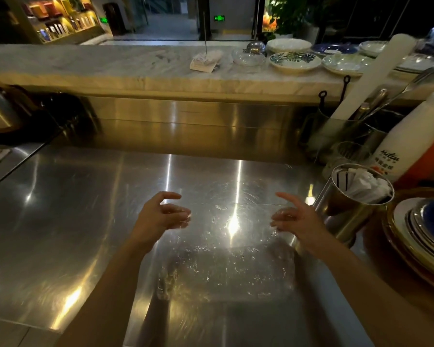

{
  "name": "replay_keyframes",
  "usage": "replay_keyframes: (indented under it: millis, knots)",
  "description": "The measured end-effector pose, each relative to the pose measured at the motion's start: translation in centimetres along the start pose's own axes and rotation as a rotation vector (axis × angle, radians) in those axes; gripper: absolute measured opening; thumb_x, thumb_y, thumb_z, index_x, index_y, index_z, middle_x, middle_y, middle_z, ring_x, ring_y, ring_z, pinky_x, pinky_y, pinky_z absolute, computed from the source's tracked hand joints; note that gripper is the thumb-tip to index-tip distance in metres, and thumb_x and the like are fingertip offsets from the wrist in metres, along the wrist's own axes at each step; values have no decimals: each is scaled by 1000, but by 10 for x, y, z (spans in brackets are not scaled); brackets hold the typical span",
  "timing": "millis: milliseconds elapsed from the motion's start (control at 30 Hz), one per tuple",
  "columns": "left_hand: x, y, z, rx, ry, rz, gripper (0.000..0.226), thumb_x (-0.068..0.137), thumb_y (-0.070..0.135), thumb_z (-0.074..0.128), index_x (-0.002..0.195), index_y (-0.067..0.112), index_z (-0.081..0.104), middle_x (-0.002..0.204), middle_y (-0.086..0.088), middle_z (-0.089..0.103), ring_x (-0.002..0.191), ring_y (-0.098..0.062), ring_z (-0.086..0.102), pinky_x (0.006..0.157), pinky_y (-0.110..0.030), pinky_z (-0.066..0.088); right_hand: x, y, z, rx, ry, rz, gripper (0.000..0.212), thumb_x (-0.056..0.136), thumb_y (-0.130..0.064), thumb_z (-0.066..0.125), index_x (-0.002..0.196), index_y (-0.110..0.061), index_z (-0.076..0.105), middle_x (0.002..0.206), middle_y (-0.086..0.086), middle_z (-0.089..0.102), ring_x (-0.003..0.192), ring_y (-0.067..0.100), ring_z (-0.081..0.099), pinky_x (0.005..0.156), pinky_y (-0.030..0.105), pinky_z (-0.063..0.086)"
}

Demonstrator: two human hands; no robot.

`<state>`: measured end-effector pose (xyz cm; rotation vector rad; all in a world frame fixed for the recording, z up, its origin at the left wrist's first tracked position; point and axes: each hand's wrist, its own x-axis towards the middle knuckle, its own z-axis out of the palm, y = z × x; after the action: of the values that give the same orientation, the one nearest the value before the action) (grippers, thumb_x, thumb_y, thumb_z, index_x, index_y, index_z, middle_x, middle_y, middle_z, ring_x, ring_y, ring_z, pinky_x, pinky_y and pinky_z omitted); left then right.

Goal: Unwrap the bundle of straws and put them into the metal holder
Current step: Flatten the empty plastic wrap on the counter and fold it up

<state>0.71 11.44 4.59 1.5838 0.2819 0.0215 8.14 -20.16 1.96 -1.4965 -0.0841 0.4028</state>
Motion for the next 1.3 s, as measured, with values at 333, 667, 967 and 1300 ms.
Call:
replay_keyframes:
  millis: [333,667,967,1300]
  knots:
    - [0,32,8,37,-12,183,33,73,-17,62,90,11,60,71,0,75,68,-15,70,58,-22,56,-10,-27,0,-1021,206,-278,60,77,-23,69,130,-13,41,131,12,48,122,28,41,100,42,38]
    - [-7,69,5,224,-44,326,26,75,-20,59,86,4,59,79,-11,65,61,-2,66,56,-15,52,-22,-62,12,-1108,125,-436,60,78,-23,69,131,-12,42,134,11,49,126,29,41,107,43,27]
    - [-10,94,44,417,-251,489,32,76,-5,68,85,25,63,73,10,69,73,-1,67,66,-12,51,-29,-70,51,-1034,-171,-473,13,84,-20,61,93,-11,62,87,3,65,79,16,58,72,25,44]
    - [2,92,11,-217,-307,169,33,77,52,50,90,31,71,86,4,73,80,-18,67,69,-34,55,-44,-88,32,-285,-36,-434,12,81,-2,61,80,-13,65,64,-6,70,64,10,66,58,18,53]
